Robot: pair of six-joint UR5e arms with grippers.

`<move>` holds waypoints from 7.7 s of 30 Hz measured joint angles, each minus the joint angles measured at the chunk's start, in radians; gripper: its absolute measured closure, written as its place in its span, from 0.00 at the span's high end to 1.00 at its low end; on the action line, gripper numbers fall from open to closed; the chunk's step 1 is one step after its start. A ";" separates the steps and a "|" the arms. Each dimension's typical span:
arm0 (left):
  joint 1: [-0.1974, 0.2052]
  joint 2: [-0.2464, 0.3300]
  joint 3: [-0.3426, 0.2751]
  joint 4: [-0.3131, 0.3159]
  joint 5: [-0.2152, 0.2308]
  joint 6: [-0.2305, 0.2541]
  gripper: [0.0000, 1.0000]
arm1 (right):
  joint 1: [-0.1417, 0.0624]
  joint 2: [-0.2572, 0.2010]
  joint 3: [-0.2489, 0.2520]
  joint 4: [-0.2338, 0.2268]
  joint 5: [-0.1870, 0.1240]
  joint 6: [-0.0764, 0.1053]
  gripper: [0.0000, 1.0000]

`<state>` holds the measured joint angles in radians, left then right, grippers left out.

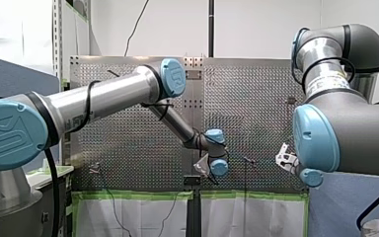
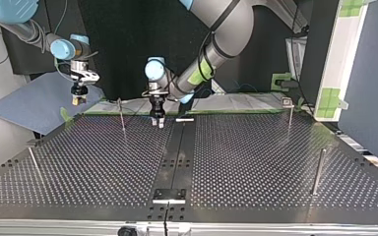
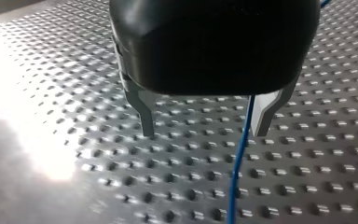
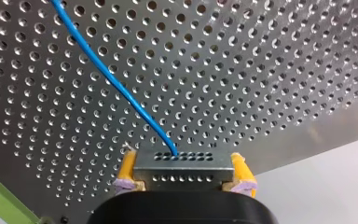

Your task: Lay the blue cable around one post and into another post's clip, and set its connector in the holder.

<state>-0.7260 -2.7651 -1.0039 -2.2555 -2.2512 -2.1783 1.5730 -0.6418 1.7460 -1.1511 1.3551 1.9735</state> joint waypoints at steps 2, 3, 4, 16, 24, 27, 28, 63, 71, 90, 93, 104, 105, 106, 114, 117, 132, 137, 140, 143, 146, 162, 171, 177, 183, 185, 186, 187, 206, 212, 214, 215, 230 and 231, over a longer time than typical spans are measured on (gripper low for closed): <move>0.001 0.019 -0.019 0.018 -0.020 0.020 1.00 | -0.002 0.001 -0.001 -0.002 -0.001 0.004 0.00; 0.002 0.028 -0.028 0.023 -0.028 0.028 1.00 | -0.003 0.001 -0.001 -0.003 -0.001 0.006 0.00; 0.002 0.040 -0.040 0.025 -0.040 0.040 1.00 | -0.003 0.001 -0.002 -0.004 -0.001 0.007 0.00; 0.019 0.159 -0.159 -0.045 -0.137 0.159 1.00 | -0.012 0.003 -0.007 -0.007 -0.005 0.015 0.00; 0.062 0.228 -0.229 -0.078 -0.136 0.228 1.00 | -0.012 0.005 -0.007 -0.008 -0.008 0.017 0.00; 0.074 0.254 -0.254 -0.098 -0.128 0.254 1.00 | -0.012 0.005 -0.007 -0.009 -0.012 0.022 0.00; 0.080 0.264 -0.264 -0.105 -0.125 0.264 1.00 | -0.012 0.005 -0.007 -0.009 -0.012 0.024 0.00; 0.258 0.577 -0.577 -0.308 0.091 0.354 1.00 | -0.003 0.014 -0.006 -0.017 -0.014 0.040 0.00; 0.296 0.644 -0.574 -0.310 0.092 0.365 1.00 | -0.003 0.016 -0.006 -0.019 -0.014 0.044 0.00; 0.343 0.815 -0.524 -0.435 0.048 0.390 1.00 | 0.001 0.018 -0.006 -0.023 -0.013 0.046 0.00; 0.342 0.843 -0.524 -0.463 0.025 0.404 1.00 | 0.004 0.018 -0.006 -0.022 -0.012 0.046 0.00; 0.331 0.936 -0.524 -0.557 -0.008 0.433 1.00 | 0.009 0.019 -0.006 -0.018 -0.011 0.045 0.00; 0.330 0.944 -0.524 -0.564 -0.013 0.437 1.00 | 0.009 0.019 -0.006 -0.018 -0.011 0.045 0.00; 0.329 0.953 -0.524 -0.574 -0.021 0.443 1.00 | 0.009 0.019 -0.006 -0.018 -0.011 0.045 0.00; 0.324 1.015 -0.531 -0.599 -0.068 0.477 1.00 | 0.009 0.020 -0.006 -0.017 -0.010 0.044 0.00; 0.325 1.040 -0.545 -0.600 -0.081 0.485 1.00 | 0.009 0.020 -0.006 -0.017 -0.010 0.044 0.00; 0.330 1.165 -0.557 -0.594 -0.117 0.519 1.00 | 0.009 0.020 -0.006 -0.016 -0.010 0.044 0.00; 0.336 1.207 -0.558 -0.590 -0.134 0.544 1.00 | 0.009 0.020 -0.006 -0.016 -0.010 0.044 0.00; 0.337 1.232 -0.558 -0.594 -0.155 0.556 1.00 | 0.009 0.020 -0.006 -0.017 -0.010 0.044 0.00; 0.339 1.257 -0.559 -0.598 -0.173 0.565 1.00 | 0.009 0.020 -0.006 -0.017 -0.010 0.044 0.00; 0.342 1.281 -0.558 -0.598 -0.180 0.572 1.00 | 0.009 0.020 -0.006 -0.017 -0.010 0.044 0.00; 0.408 1.399 -0.559 -0.617 -0.111 0.517 1.00 | 0.009 0.020 -0.006 -0.018 -0.010 0.043 0.00; 0.479 1.345 -0.558 -0.604 -0.037 0.449 1.00 | 0.009 0.020 -0.006 -0.018 -0.010 0.042 0.00; 0.515 1.312 -0.558 -0.590 0.018 0.430 1.00 | 0.009 0.021 -0.006 -0.018 -0.010 0.041 0.00; 0.564 1.303 -0.558 -0.587 0.070 0.400 1.00 | 0.009 0.020 -0.006 -0.018 -0.010 0.041 0.00; 0.582 1.296 -0.559 -0.587 0.090 0.397 1.00 | 0.010 0.020 -0.006 -0.019 -0.010 0.041 0.00; 0.588 1.292 -0.559 -0.587 0.098 0.396 1.00 | 0.010 0.020 -0.006 -0.019 -0.010 0.041 0.00; 0.595 1.286 -0.559 -0.587 0.109 0.395 1.00 | 0.011 0.020 -0.006 -0.019 -0.010 0.041 0.00; 0.703 1.253 -0.562 -0.580 0.199 0.331 1.00 | 0.014 0.021 -0.006 -0.020 -0.013 0.045 0.00; 0.751 1.244 -0.566 -0.553 0.246 0.283 1.00 | 0.015 0.020 -0.006 -0.018 -0.014 0.052 0.00; 0.767 1.234 -0.566 -0.544 0.262 0.267 1.00 | 0.015 0.021 -0.006 -0.018 -0.014 0.052 0.00; 0.774 1.228 -0.566 -0.540 0.269 0.260 1.00 | 0.016 0.021 -0.006 -0.018 -0.014 0.052 0.00; 0.877 1.153 -0.632 -0.462 0.395 0.133 1.00 | 0.017 0.021 -0.006 -0.014 -0.016 0.050 0.00; 0.885 1.153 -0.636 -0.454 0.403 0.125 1.00 | 0.017 0.021 -0.006 -0.013 -0.016 0.050 0.00</move>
<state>0.1590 -1.6122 -1.6395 -2.7093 -1.8478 -2.0534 1.5902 -0.6207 1.7403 -1.1645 1.3394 2.0231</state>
